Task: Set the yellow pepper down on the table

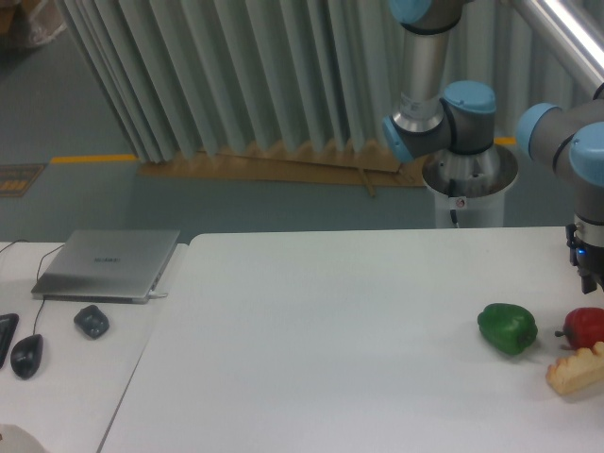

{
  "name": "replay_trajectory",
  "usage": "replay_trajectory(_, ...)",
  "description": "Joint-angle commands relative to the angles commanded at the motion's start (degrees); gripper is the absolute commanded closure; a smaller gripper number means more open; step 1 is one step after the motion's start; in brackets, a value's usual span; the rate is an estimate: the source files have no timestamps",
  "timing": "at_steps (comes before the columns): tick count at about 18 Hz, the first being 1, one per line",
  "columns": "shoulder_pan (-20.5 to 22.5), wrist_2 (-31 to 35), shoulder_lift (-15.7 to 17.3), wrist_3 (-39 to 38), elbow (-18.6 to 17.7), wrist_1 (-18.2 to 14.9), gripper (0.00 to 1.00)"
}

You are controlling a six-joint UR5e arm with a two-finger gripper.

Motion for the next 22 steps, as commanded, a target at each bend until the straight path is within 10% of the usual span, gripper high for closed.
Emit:
replay_trajectory(9,0.1,-0.1,0.0,0.0,-0.1,0.0,0.0)
replay_trajectory(22,5.1,0.1,-0.3,20.7,0.0,0.0,0.0)
